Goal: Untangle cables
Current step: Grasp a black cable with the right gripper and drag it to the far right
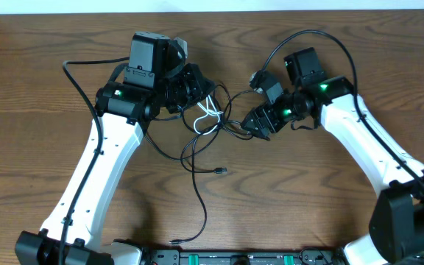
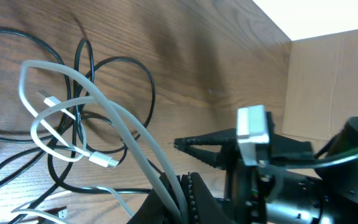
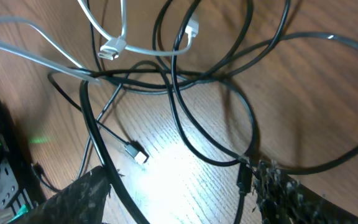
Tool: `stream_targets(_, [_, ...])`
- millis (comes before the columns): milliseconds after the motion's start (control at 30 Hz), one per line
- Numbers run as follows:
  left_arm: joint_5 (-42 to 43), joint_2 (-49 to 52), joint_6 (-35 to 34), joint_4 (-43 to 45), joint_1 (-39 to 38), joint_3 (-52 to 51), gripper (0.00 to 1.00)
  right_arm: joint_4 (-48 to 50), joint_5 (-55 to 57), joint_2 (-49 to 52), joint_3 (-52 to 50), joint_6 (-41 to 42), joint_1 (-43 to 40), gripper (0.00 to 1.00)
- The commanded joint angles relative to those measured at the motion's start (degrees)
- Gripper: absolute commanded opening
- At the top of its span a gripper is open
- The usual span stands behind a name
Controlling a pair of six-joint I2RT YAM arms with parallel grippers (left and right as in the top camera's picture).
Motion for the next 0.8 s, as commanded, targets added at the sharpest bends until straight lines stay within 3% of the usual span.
stream_targets(0, [1.88, -0.63, -2.1, 0.07, 0.07, 0.55, 0.08, -0.13, 0.07, 2.89, 0.31, -0.92, 1.05, 0.67])
stream_targets(200, [0.13, -0.61, -1.79, -0.11, 0.09, 0.55, 0.08, 1.14, -0.02, 3.61, 0.33, 2.47, 1.88, 0.24])
stream_targets(267, [-1.33, -0.61, -1.77, -0.5, 0.09, 0.55, 0.08, 1.88, -0.02, 2.97, 0.39, 5.03, 1.86, 0.01])
stream_targets(533, [-11.32, -0.61, -1.81, -5.7, 0.09, 0.55, 0.08, 2.05, -0.22, -5.03, 3.89, 14.62, -0.24, 0.01])
stream_targets(767, [-14.4, -0.61, -1.81, -7.85, 0.09, 0.48, 0.08, 4.85, -0.02, -18.12, 12.15, 21.64, -3.63, 0.01])
